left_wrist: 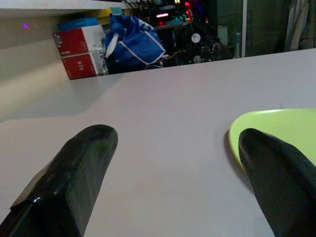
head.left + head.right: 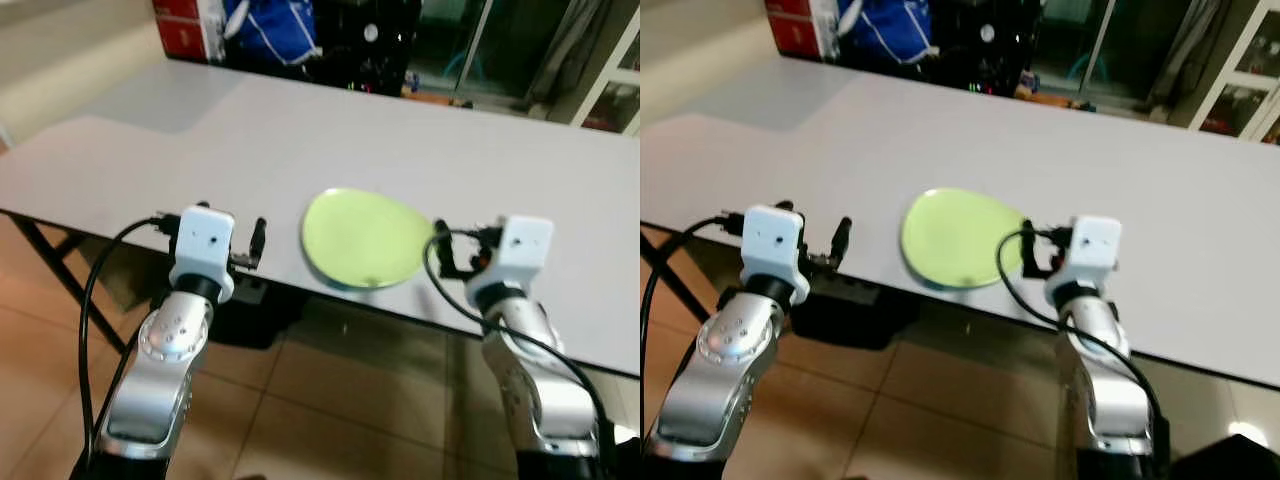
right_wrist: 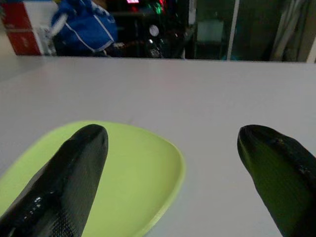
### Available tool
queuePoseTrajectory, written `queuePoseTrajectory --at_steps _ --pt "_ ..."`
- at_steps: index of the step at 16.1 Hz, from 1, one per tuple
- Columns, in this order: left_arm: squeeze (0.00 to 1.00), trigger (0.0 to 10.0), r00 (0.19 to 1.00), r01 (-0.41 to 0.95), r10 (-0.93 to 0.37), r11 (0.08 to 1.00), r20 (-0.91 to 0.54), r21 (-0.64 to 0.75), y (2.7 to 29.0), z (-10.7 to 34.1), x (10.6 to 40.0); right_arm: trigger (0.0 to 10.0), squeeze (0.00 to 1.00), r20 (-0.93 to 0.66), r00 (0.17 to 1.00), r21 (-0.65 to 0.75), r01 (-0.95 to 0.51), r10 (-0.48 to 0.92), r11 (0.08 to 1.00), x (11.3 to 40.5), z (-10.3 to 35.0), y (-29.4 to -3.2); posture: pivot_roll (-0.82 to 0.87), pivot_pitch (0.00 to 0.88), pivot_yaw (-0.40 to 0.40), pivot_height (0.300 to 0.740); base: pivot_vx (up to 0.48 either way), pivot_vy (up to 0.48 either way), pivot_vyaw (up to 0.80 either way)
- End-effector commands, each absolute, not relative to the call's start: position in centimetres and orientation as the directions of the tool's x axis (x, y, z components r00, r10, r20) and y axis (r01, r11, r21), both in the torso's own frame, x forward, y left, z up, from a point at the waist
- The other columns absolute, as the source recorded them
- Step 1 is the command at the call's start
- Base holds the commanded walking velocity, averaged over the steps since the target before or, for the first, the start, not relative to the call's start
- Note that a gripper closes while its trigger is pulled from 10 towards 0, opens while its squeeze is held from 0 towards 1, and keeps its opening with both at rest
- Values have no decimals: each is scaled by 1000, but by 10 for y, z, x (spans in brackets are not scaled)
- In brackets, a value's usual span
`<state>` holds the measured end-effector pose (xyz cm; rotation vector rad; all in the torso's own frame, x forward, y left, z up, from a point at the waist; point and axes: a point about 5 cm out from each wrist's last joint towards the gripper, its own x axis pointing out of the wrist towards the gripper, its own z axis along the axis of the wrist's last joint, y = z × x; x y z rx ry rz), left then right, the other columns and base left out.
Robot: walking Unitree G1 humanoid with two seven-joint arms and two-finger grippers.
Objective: Setting the table
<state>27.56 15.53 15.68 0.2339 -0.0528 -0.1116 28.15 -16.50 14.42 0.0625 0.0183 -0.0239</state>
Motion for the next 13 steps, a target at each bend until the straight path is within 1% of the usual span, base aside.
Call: queuePoseTrajectory --at_steps 1,3,4,6,8,10,13 --pt "0 10000 993 111 -119 968 24 223 154 154 275 10000 0 -27 999 71 44 -42 996 281 141 -170 28 0 -22 740 0 356 0" --pt "0 10000 993 103 -112 971 28 215 153 152 277 10000 0 -15 998 77 56 -55 995 283 145 -172 21 0 -25 740 0 356 0" --pt "0 10000 996 74 -82 978 31 194 154 152 279 10000 0 -21 999 86 46 -45 995 284 145 -172 28 0 -34 740 0 352 0" --pt "0 10000 998 46 -55 978 41 204 156 154 279 10000 0 -35 999 108 36 -33 993 285 143 -170 36 0 -43 740 0 356 0" --pt "0 10000 998 49 -58 978 34 204 158 154 281 10000 0 -56 998 120 30 -24 992 286 139 -165 28 0 -38 740 0 354 0" --pt "0 10000 995 82 -90 978 33 194 155 157 285 10000 0 -74 996 118 55 -46 992 287 138 -170 28 0 -33 740 0 356 0" --pt "0 10000 993 92 -104 975 49 204 155 161 287 10000 0 -87 995 130 69 -58 989 286 135 -171 42 0 -28 740 0 369 0"
